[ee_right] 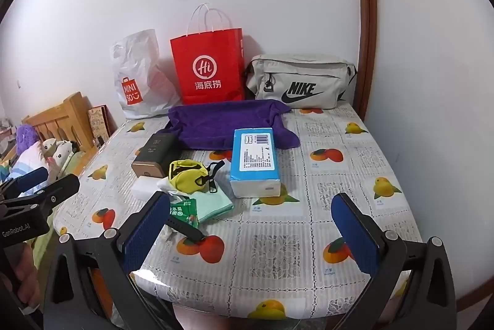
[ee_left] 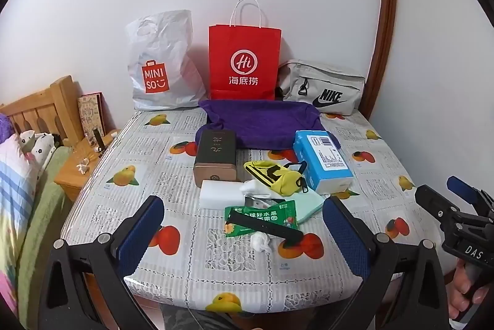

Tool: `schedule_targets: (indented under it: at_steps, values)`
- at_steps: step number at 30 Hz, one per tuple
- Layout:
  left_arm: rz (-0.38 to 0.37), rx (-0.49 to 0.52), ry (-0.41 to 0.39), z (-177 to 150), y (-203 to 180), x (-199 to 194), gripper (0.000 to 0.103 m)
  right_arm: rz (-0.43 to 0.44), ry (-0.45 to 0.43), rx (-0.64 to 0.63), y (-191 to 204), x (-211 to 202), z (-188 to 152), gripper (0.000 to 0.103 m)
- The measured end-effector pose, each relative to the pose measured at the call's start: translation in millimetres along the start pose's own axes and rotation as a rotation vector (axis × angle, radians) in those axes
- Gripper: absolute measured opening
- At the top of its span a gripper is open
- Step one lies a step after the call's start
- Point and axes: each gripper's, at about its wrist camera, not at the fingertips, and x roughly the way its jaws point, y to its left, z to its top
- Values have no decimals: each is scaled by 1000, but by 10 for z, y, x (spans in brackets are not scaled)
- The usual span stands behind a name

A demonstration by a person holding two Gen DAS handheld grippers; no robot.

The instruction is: Organize soft objects

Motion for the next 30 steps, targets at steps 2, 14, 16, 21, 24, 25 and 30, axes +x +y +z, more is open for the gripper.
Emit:
schedule_targets:
  at_steps: [2,14,16,21,24,25,30]
  values:
    - [20,45,1,3,-36,2,103,-5,-3,-3,-15,-6,-2,103]
    - [5,14,13,-4,-41,-50,103,5,-15,-16,71,-100,-28,103]
    - [-1,9,11,9,17,-45,103,5,-16,-21,85,-110,-26,103]
    - [-1,7,11,5,28,-41,103,10,-19,-19,87,-127,-28,103]
    - [2,1,15,14,72,-40,103,11,-19,-19,81,-124,-37,103]
    - [1,1,15,15,78,-41,103,11,-20,-18,83,-126,-41,103]
    - [2,3,14,11,70,-37,103,10,-20,-20,87,-127,-34,103]
